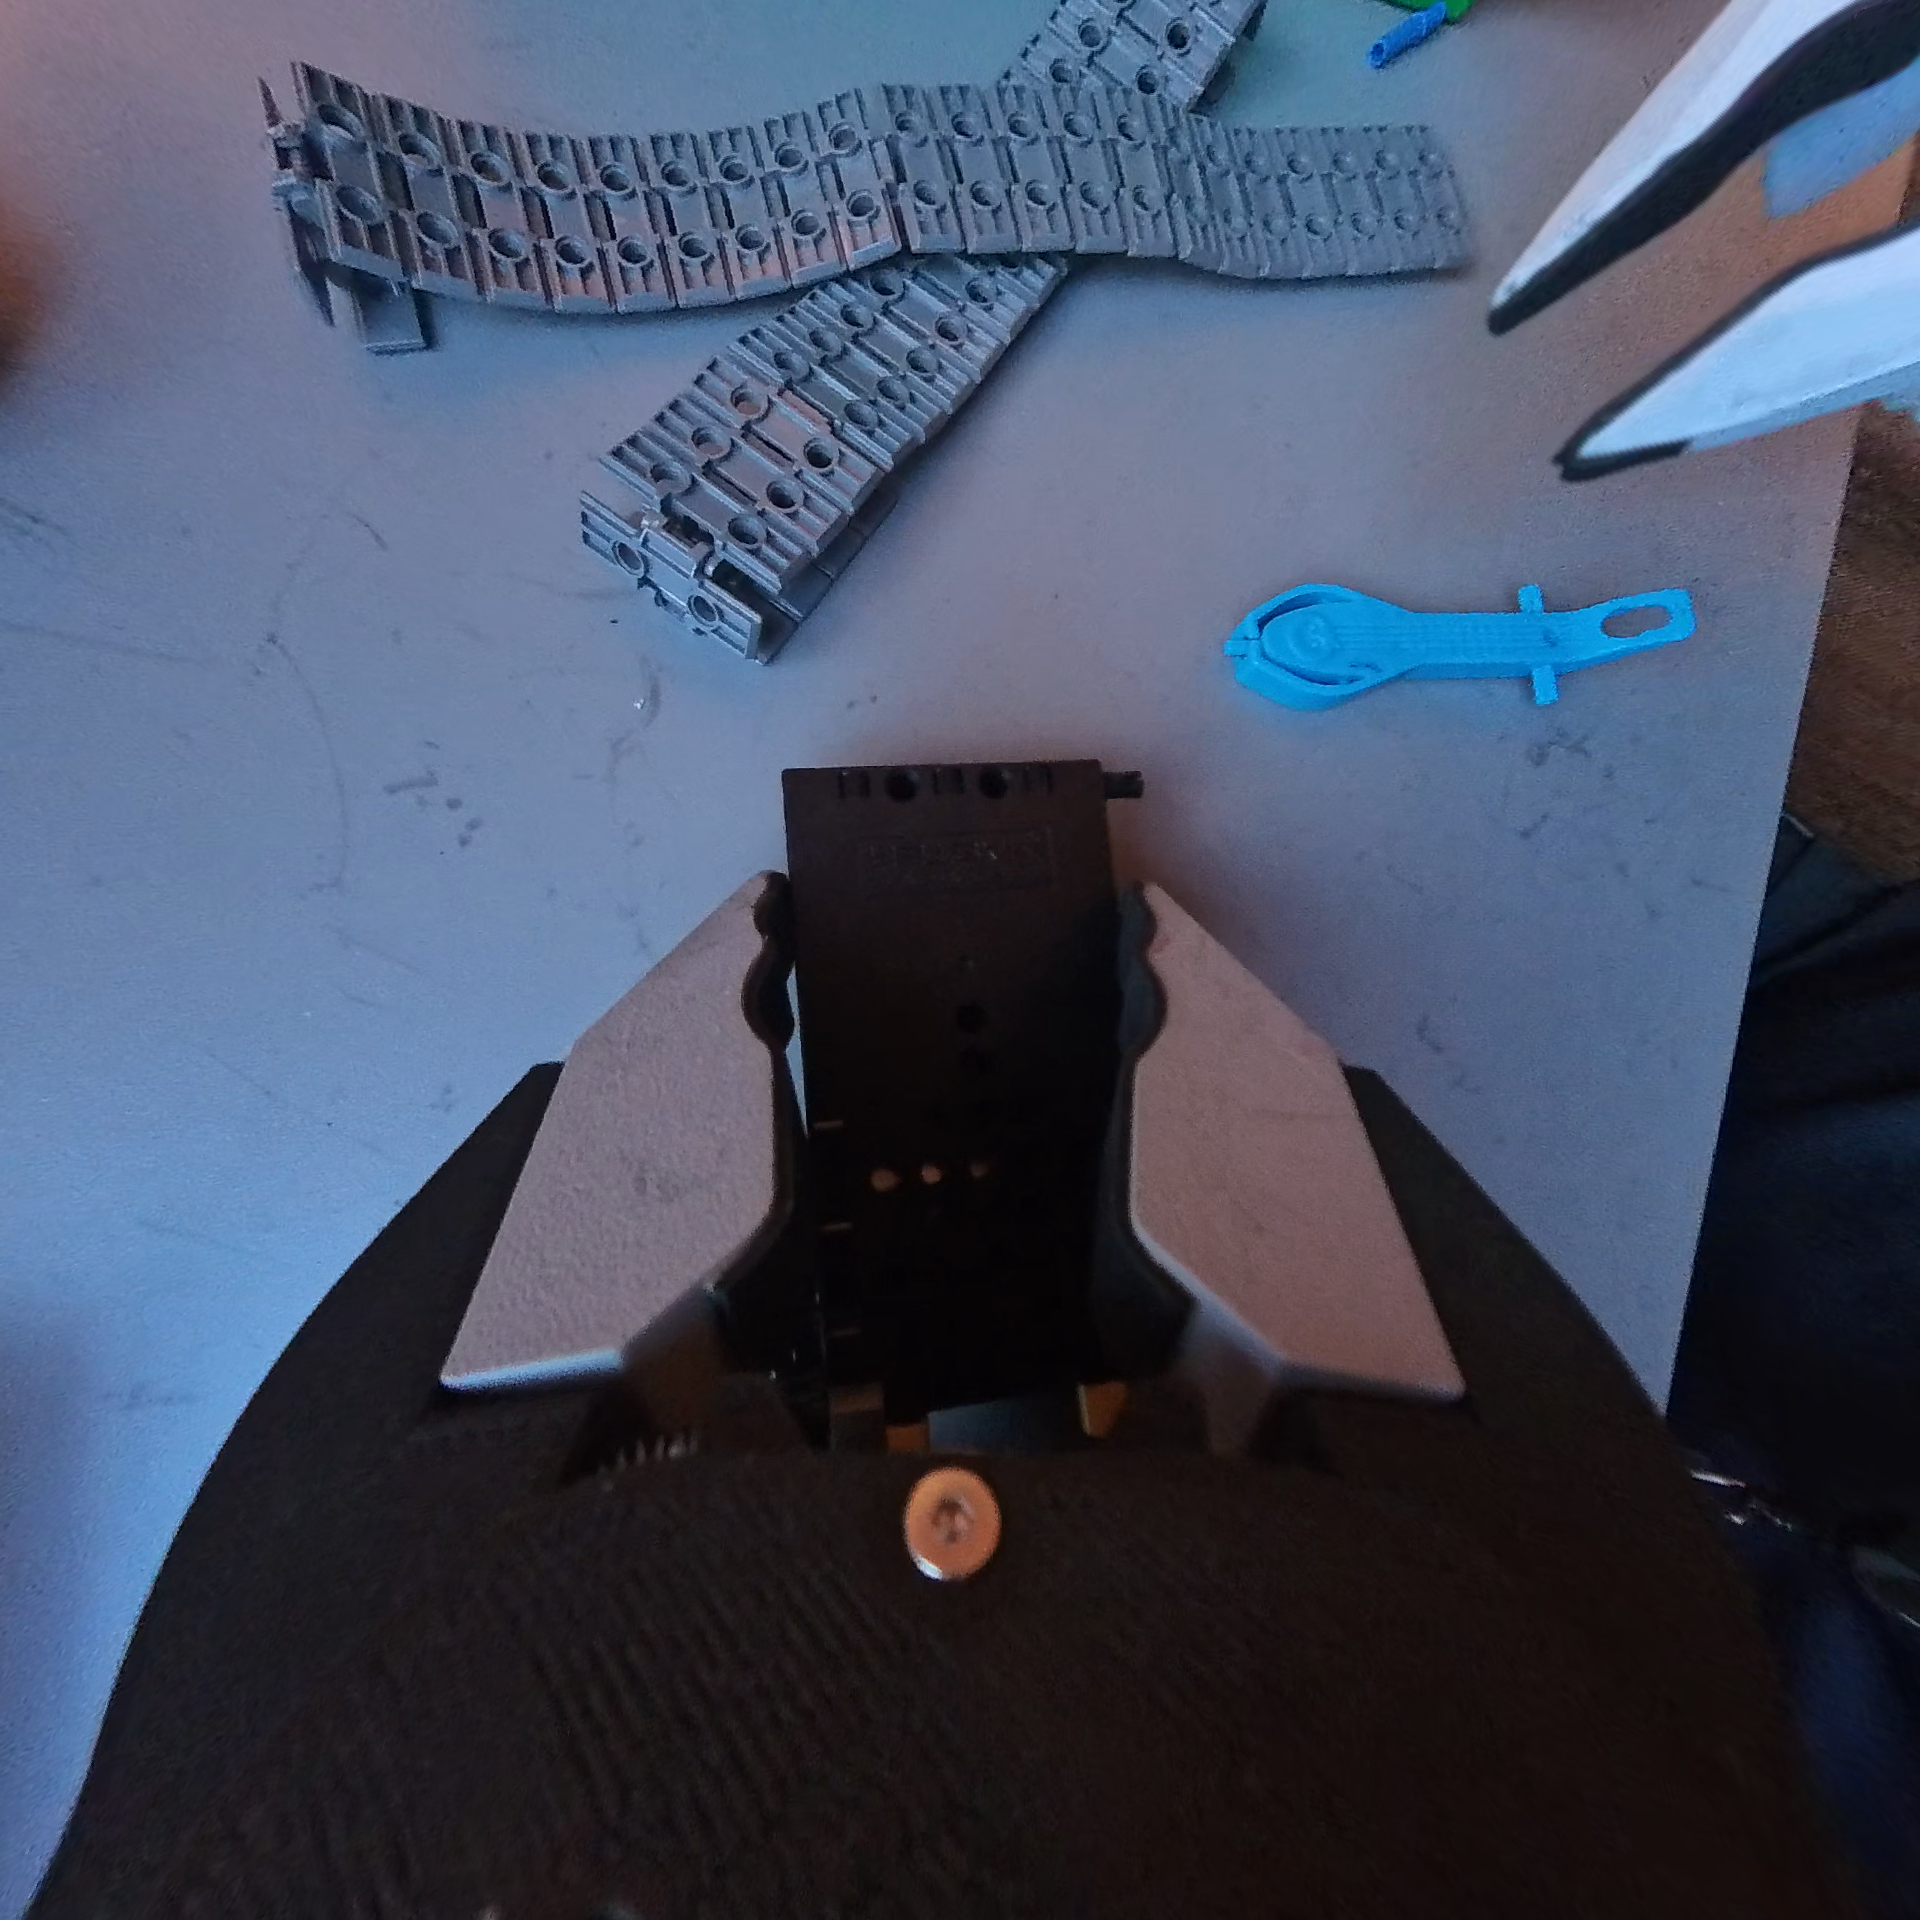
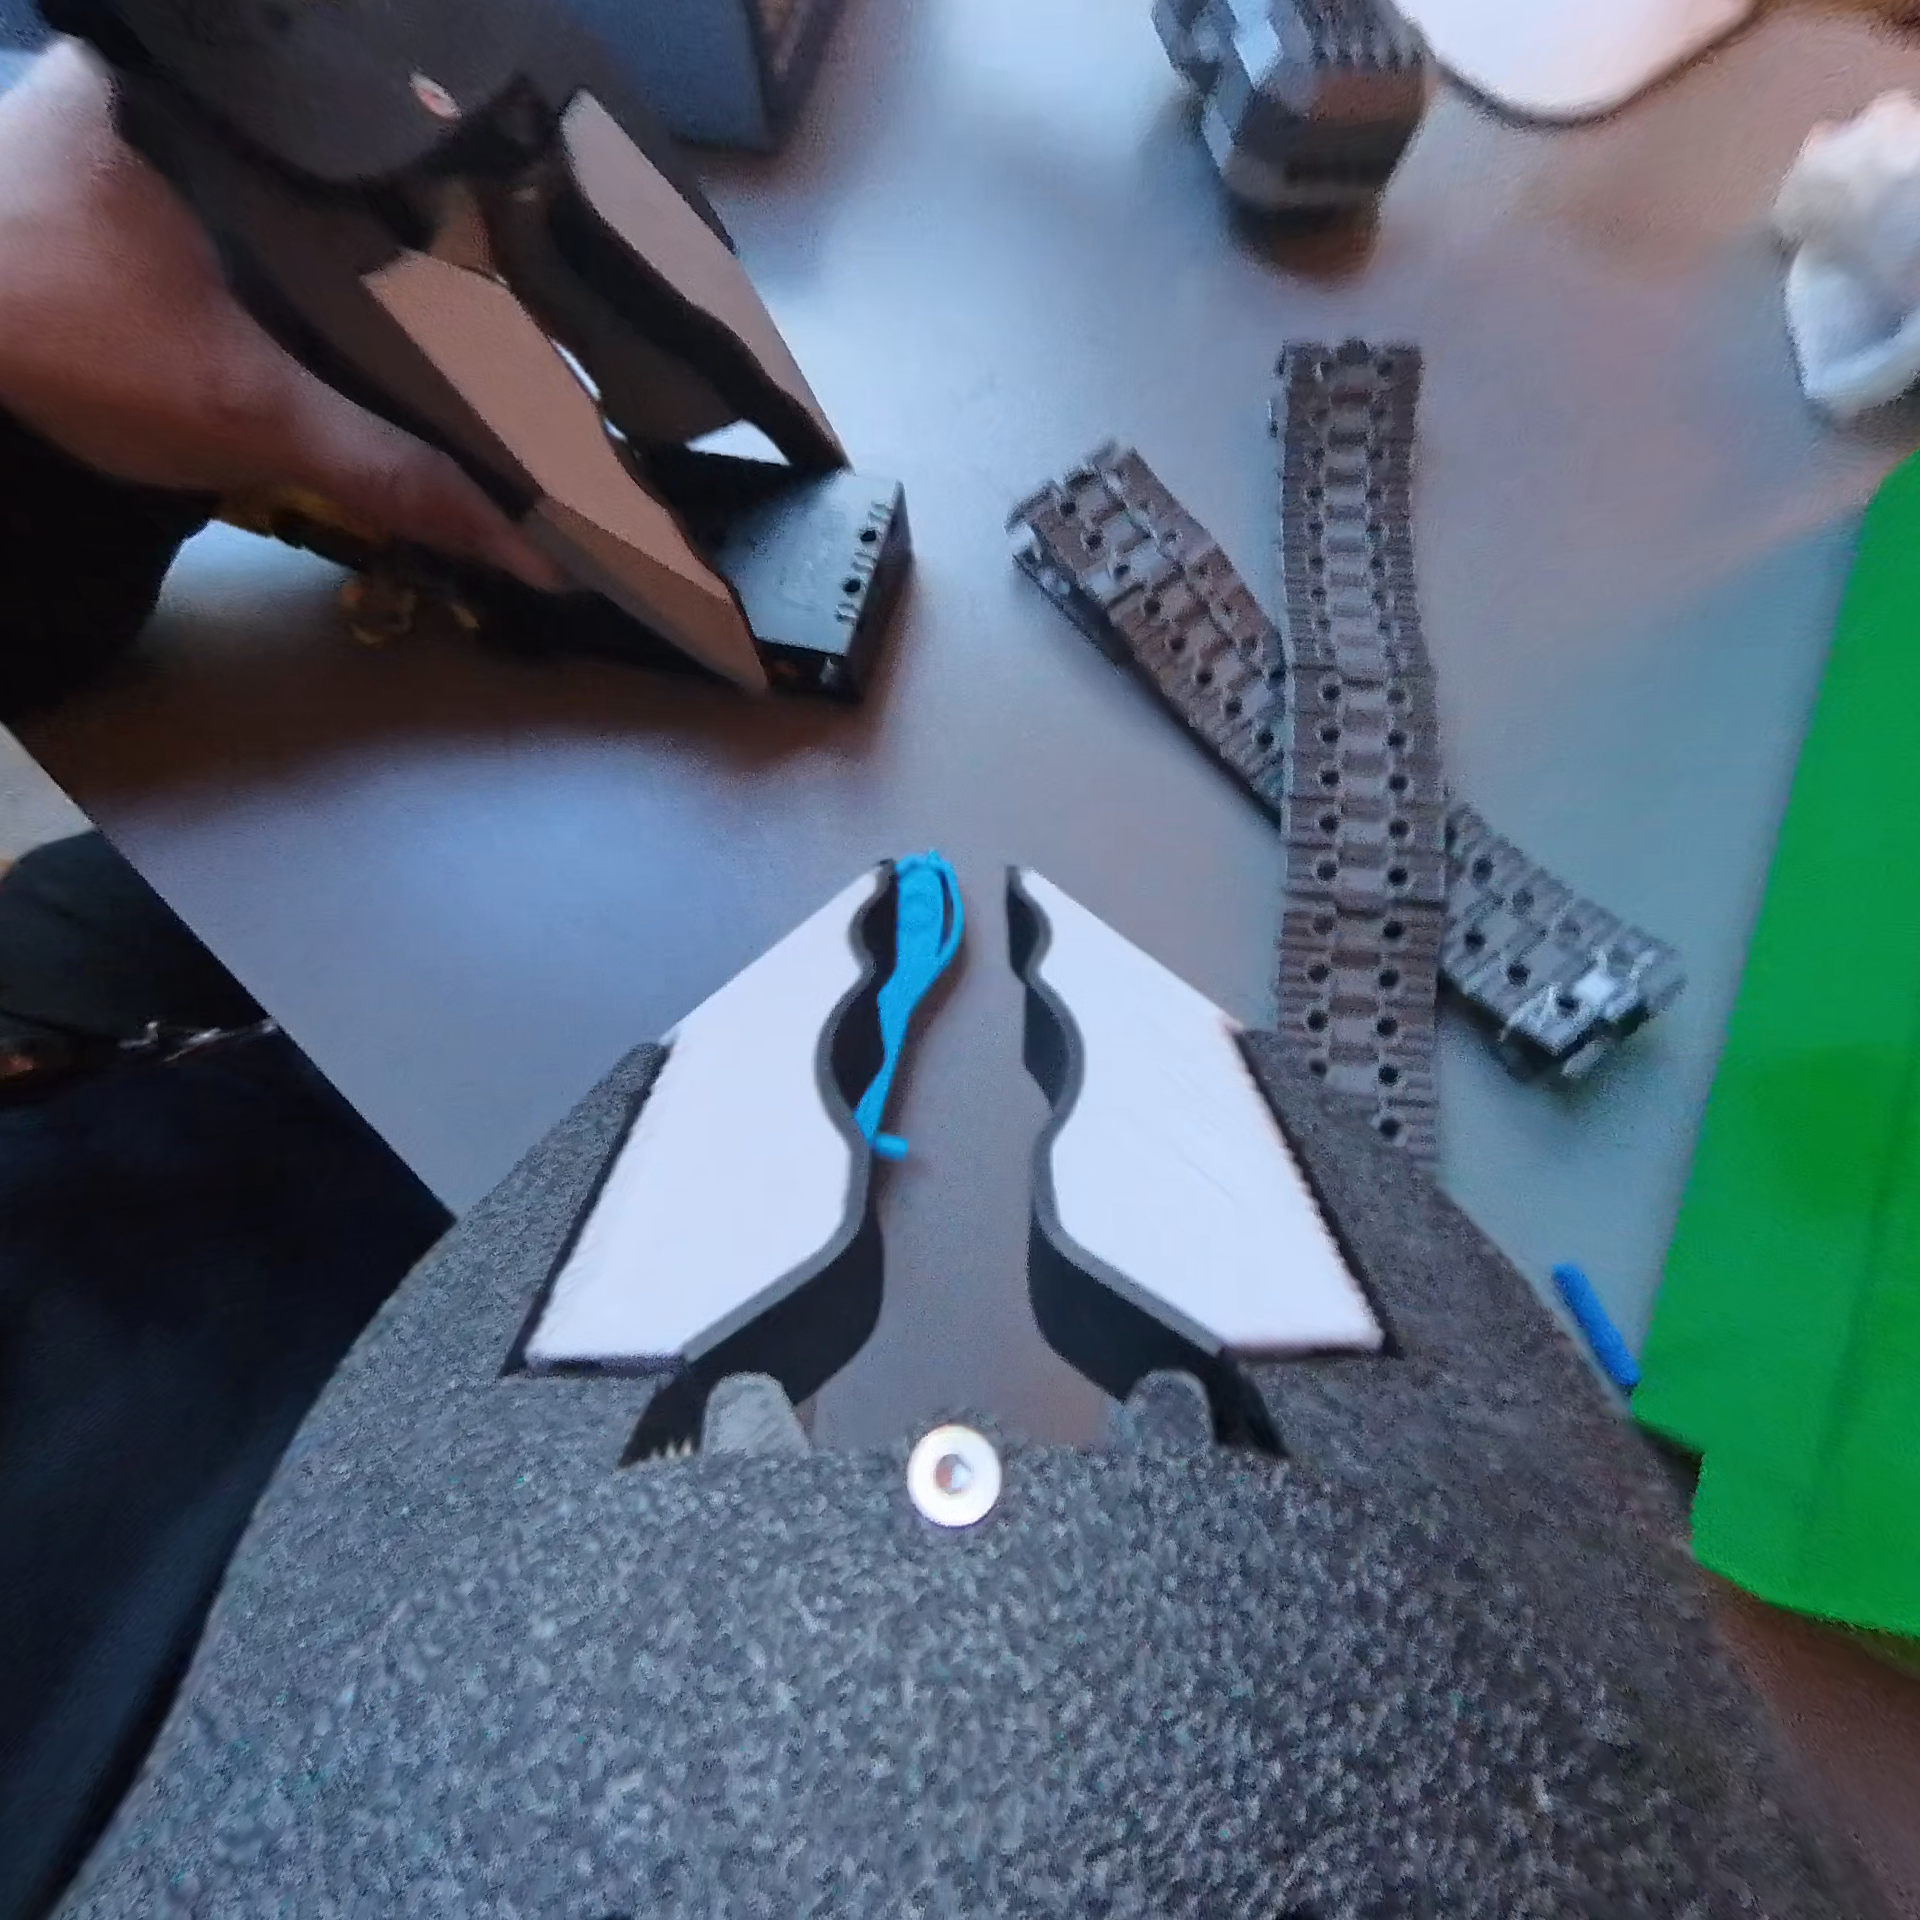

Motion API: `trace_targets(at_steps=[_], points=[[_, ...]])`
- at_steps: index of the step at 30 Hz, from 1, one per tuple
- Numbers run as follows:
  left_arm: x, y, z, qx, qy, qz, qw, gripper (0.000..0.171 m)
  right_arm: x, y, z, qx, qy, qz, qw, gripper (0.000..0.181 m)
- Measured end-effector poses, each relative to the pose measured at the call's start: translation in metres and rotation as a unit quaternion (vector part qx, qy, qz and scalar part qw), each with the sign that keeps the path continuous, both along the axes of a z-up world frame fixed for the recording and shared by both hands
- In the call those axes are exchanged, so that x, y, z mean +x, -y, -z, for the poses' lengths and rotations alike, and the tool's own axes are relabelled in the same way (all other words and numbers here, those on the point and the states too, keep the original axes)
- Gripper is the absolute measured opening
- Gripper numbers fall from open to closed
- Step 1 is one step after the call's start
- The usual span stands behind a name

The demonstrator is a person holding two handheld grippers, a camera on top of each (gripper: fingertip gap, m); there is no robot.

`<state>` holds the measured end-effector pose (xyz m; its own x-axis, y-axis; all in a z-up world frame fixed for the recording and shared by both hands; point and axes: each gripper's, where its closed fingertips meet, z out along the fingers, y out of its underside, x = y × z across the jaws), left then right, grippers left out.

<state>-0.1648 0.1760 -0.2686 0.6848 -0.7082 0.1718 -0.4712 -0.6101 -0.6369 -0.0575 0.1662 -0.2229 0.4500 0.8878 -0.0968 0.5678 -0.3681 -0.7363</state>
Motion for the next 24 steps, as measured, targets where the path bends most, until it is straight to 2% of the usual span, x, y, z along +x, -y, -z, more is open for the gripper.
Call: trace_targets(at_steps=[4,8,10,12,19,24], points=[[0.001,0.000,0.000,0.000,0.001,0.000,1.000,0.062,0.009,0.017,0.030,-0.067,0.019,-0.003,0.998,0.036],[0.003,0.001,0.000,0.001,0.001,0.002,1.000,0.062,0.006,0.024,0.052,-0.051,0.062,-0.017,0.997,0.043],[0.004,0.001,0.000,0.000,0.002,0.000,1.000,0.062,0.003,0.024,0.054,-0.030,0.071,-0.031,0.997,0.036],[0.006,0.001,-0.001,0.001,0.003,0.000,1.000,0.062,0.000,0.025,0.055,-0.013,0.079,-0.051,0.995,0.008],[0.018,0.007,-0.015,0.025,0.052,0.024,0.998,0.061,-0.003,0.024,0.054,0.038,0.051,-0.075,0.995,0.008],[0.017,0.010,-0.016,0.041,0.028,0.030,0.998,0.063,-0.003,0.025,0.054,0.056,0.053,-0.086,0.993,0.008]])
